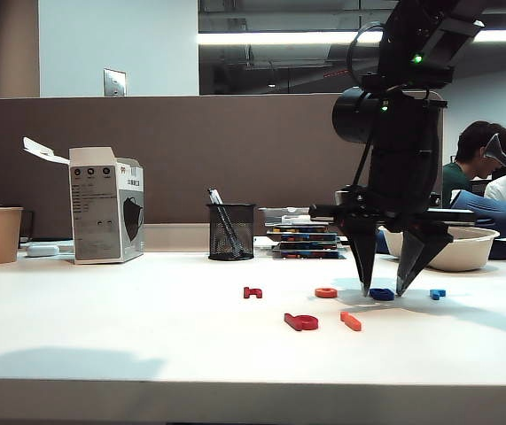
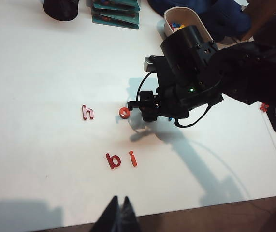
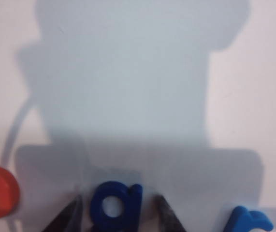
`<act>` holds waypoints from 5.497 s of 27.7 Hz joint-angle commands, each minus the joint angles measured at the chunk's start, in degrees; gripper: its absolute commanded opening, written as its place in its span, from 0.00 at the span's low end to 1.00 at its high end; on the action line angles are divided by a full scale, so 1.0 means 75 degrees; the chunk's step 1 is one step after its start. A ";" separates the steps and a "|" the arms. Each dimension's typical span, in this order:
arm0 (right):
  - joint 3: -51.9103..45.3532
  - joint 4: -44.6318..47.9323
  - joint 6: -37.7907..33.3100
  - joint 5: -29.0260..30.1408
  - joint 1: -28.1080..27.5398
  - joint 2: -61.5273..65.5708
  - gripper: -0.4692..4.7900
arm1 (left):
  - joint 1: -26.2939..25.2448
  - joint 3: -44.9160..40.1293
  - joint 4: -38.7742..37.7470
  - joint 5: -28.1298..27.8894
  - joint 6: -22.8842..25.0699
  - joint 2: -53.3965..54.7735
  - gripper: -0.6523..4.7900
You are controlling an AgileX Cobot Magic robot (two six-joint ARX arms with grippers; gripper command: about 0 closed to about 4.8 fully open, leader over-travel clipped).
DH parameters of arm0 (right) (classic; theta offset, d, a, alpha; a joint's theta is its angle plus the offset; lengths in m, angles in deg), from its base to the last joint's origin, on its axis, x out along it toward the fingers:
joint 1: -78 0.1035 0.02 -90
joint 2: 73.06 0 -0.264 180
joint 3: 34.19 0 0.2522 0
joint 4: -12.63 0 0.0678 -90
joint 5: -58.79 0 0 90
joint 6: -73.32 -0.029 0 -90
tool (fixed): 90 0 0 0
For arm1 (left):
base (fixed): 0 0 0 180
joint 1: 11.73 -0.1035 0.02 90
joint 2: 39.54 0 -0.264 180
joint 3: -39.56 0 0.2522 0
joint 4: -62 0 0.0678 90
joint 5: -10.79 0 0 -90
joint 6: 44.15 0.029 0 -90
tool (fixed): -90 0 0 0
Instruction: Select the appropriate letters from the row of letter magnets placed on the table to arrange into the word "big".
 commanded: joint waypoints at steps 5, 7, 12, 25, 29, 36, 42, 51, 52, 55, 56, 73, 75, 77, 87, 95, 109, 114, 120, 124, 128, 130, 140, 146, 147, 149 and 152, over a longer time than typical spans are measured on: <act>-0.0079 -0.0504 -0.0064 0.0131 0.0006 0.0114 0.44 | 0.0006 0.0017 0.0012 -0.0073 0.0006 -0.0015 0.11; -0.0079 -0.0498 -0.0064 0.0297 0.0006 0.0114 0.31 | 0.0006 0.0017 0.0012 -0.0073 0.0006 -0.0015 0.11; -0.0079 -0.0472 -0.0064 0.0309 0.0006 0.0114 0.30 | 0.0006 0.0017 0.0012 -0.0073 0.0006 -0.0015 0.11; -0.0076 -0.0673 -0.0058 0.0280 0.0006 0.0111 0.30 | 0.0006 0.0017 0.0012 -0.0073 0.0006 -0.0015 0.11; -0.0067 -0.0796 -0.0064 0.0277 0.0006 0.0099 0.30 | 0.0006 0.0017 0.0012 -0.0073 0.0006 -0.0015 0.11; -0.0055 -0.1078 -0.0064 0.0280 0.0006 0.0085 0.30 | 0.0006 0.0017 0.0012 -0.0073 0.0006 -0.0015 0.11; -0.0055 -0.1192 -0.0064 0.0274 0.0012 -0.0455 0.30 | 0.0006 0.0017 0.0012 -0.0073 0.0006 -0.0015 0.11; -0.0076 -0.1428 -0.0210 0.0283 0.0052 -0.0959 0.30 | 0.0006 0.0017 0.0009 -0.0073 0.0006 -0.0015 0.11; -0.0087 -0.1492 -0.0210 0.0280 0.0055 -0.0962 0.30 | 0.0006 0.0017 0.0012 -0.0073 0.0006 -0.0015 0.11; -0.0137 -0.1562 -0.0221 0.0268 0.0152 -0.0973 0.30 | 0.0006 0.0017 0.0012 -0.0073 0.0006 -0.0015 0.11; -0.0157 -0.1559 -0.0262 0.0268 0.0187 -0.0991 0.30 | 0.0006 0.0017 0.0012 -0.0073 0.0006 -0.0015 0.11; -0.1373 -0.1011 -0.0801 0.0219 0.0790 -0.1265 0.30 | 0.0006 0.0017 0.0012 -0.0073 0.0006 -0.0015 0.11; -0.1387 -0.1003 -0.0772 0.0224 0.0801 -0.1262 0.30 | 0.0006 0.0017 0.0012 -0.0073 0.0006 -0.0015 0.11; -0.1387 -0.0988 -0.0775 0.0224 0.0801 -0.1262 0.30 | 0.0006 0.0017 0.0009 -0.0073 0.0006 -0.0015 0.11; -0.1463 -0.1233 -0.0807 0.0297 0.0819 -0.1244 0.30 | 0.0006 0.0017 0.0009 -0.0073 0.0006 -0.0015 0.11; -0.1661 -0.1035 -0.0804 0.0568 0.0822 -0.1233 0.30 | 0.0006 0.0017 0.0012 -0.0073 0.0006 -0.0015 0.11; -0.1658 -0.0775 -0.0801 0.0822 0.0819 -0.1233 0.31 | 0.0006 0.0017 0.0012 -0.0073 0.0006 -0.0015 0.11; -0.1658 -0.0860 -0.0801 0.0819 0.0819 -0.1233 0.49 | 0.0006 0.0017 0.0012 -0.0073 0.0006 -0.0015 0.11; -0.1655 -0.0860 -0.0799 0.0819 0.0819 -0.1247 0.50 | 0.0006 0.0017 0.0012 -0.0073 0.0006 -0.0015 0.11; -0.1655 -0.0921 -0.0761 0.0819 0.0813 -0.1247 0.50 | 0.0006 0.0017 0.0012 -0.0073 0.0006 -0.0015 0.11; -0.1652 -0.0968 -0.0714 0.0816 0.0813 -0.1271 0.50 | 0.0006 0.0017 0.0012 -0.0073 0.0006 -0.0015 0.11; -0.1649 -0.0941 -0.0688 0.0816 0.0810 -0.1341 0.50 | 0.0006 0.0017 0.0009 -0.0073 0.0006 -0.0015 0.11; -0.1647 -0.0833 -0.0592 0.0819 0.0787 -0.1830 0.50 | 0.0006 0.0017 0.0009 -0.0073 0.0006 -0.0015 0.11; -0.1530 -0.0761 -0.0388 0.0787 0.0772 -0.2104 0.50 | 0.0006 0.0017 0.0012 -0.0073 0.0006 -0.0015 0.11; -0.1405 -0.0752 -0.0254 0.0743 0.0766 -0.2212 0.50 | 0.0006 0.0017 0.0012 -0.0073 0.0006 -0.0015 0.11; -0.1157 -0.0731 0.0061 0.0568 0.0758 -0.2480 0.49 | 0.0006 0.0017 0.0012 -0.0073 0.0006 -0.0015 0.11; -0.0903 -0.0734 0.0420 0.0175 0.0743 -0.2818 0.48 | 0.0006 0.0017 0.0017 -0.0076 0.0006 -0.0015 0.11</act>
